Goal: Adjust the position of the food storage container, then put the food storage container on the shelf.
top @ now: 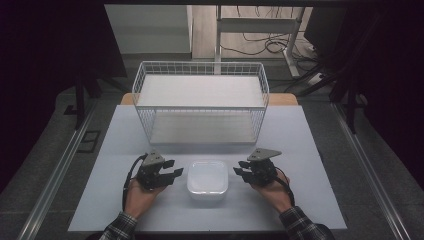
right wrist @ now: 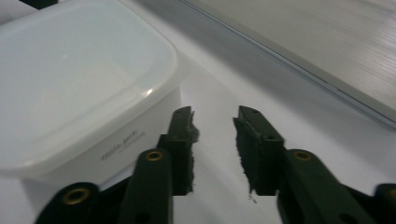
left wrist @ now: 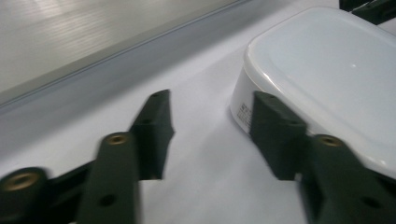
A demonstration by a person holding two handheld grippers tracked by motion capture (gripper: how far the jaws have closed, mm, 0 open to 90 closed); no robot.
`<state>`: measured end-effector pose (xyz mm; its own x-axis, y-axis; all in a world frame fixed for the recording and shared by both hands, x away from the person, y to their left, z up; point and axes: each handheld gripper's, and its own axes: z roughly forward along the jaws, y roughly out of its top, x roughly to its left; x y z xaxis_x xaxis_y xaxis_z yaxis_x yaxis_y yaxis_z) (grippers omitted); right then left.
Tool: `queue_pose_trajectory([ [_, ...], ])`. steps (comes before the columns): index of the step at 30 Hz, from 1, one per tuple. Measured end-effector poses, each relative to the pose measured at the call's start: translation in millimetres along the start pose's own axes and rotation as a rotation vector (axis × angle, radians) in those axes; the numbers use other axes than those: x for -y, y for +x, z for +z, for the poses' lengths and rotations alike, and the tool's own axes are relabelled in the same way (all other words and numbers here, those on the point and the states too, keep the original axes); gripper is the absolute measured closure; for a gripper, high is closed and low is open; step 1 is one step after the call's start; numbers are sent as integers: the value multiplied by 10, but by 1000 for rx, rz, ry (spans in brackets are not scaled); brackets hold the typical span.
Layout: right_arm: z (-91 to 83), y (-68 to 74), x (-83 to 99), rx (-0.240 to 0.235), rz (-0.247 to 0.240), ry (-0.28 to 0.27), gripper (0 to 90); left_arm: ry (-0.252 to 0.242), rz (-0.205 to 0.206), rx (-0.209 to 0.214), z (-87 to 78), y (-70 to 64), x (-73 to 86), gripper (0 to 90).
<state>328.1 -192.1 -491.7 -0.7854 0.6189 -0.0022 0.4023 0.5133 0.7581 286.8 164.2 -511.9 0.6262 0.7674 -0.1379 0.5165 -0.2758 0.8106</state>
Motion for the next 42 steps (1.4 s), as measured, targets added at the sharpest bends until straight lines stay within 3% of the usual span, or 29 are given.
queue_pose_trajectory([
  [5, -85, 34, 118, 15, -3, 23, 490, 4, -26, -9, -54, 3, 79, 296],
  [9, -102, 61, 124, 25, -7, 13, 346, -16, -29, 3, -102, -3, 97, 205],
  [13, -116, 59, 111, 17, 0, -10, 284, -25, -41, 11, -133, -7, 105, 168],
  [21, -167, 110, 64, -13, 8, -32, 260, -56, -53, 75, -197, -62, 43, 123],
  [25, -179, 154, 11, -53, 43, -48, 234, -61, -50, 108, -184, -127, -19, 101],
  [30, -150, 204, -39, -89, 76, -40, 192, -44, -22, 131, -107, -223, -81, 106],
  [37, -89, 276, -100, -122, 84, -45, 171, -33, -9, 161, 28, -291, -153, 116],
  [42, -2, 331, -129, -144, 83, -32, 131, 13, -15, 169, 170, -308, -148, 64],
])
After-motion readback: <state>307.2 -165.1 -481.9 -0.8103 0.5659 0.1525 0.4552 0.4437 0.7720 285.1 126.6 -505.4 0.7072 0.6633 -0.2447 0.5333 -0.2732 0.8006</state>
